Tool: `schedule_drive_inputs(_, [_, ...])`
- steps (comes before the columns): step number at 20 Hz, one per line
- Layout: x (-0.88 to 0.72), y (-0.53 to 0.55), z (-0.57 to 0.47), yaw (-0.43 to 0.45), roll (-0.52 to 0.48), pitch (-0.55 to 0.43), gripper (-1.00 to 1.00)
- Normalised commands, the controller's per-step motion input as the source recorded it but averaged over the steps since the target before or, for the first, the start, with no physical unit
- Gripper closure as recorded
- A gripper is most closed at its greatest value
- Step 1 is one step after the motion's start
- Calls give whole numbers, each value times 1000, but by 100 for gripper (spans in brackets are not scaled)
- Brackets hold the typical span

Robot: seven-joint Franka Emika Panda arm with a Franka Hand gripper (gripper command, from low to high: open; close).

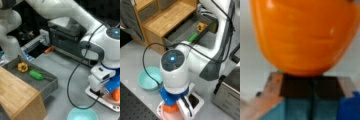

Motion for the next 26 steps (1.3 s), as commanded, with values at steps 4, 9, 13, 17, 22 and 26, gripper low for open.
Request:
schedule_drive_inputs(4, [58, 31, -38, 60, -239, 34, -100])
schedule_drive_inputs(9, [38, 23, 16, 60, -231, 43, -100])
schedule_drive_inputs(13, [28, 23, 51, 62, -225, 44, -100])
schedule_drive_inputs(17, [27, 24, 58, 62, -223, 46, -100])
schedule_drive_inputs(22, [28, 29, 65, 60, -225, 50, -100])
schedule_drive_inputs(26, [25, 28, 50, 59, -225, 55, -100])
